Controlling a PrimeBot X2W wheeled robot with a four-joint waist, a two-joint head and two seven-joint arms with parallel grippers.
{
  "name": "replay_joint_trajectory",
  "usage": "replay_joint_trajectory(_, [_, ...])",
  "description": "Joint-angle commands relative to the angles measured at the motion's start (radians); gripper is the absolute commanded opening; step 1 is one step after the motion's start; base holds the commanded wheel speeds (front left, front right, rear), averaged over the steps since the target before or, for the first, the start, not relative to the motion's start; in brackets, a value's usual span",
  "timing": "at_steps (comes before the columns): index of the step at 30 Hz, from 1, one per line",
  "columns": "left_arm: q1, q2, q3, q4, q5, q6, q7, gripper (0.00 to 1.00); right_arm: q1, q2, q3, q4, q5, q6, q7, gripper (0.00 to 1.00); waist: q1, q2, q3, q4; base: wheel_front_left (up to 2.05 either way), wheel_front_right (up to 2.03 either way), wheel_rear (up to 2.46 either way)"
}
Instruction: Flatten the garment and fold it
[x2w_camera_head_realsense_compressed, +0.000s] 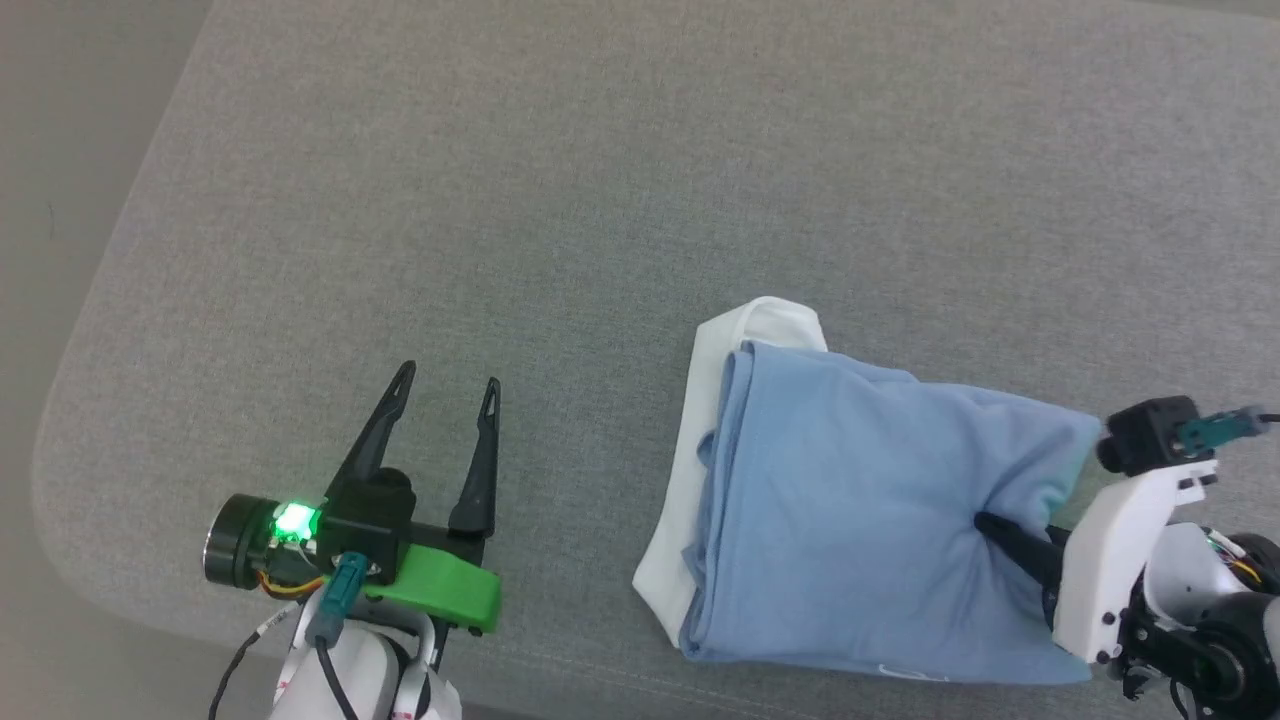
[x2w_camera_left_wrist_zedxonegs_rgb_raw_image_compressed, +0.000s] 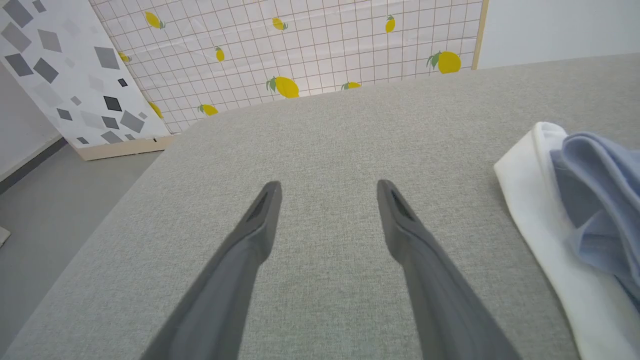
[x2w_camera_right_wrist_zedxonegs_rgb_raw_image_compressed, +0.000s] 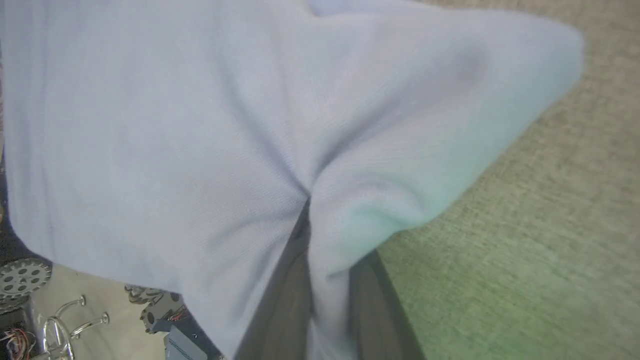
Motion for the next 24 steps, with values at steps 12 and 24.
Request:
replay_joint_trajectory(12, [-0.001,-0.023,-0.036,0.012,-0.019,-0.018,-0.005,1.0,-0.257,-0.407,0.321,-0.064,-0.232,-0.002,-0.126,0.0,0.0,-0.0001,-0.046,-0.236,0.0,0.0,0.0])
replay_joint_trajectory(24, [-0.078,-0.026,-0.09,-0.056,-0.002,-0.048,0.036,1.0,-0.472,-0.679,0.369,0.179,-0.309,-0.002,-0.318,0.0,0.0,-0.0001,0.149,-0.378,0.0,0.0,0.0])
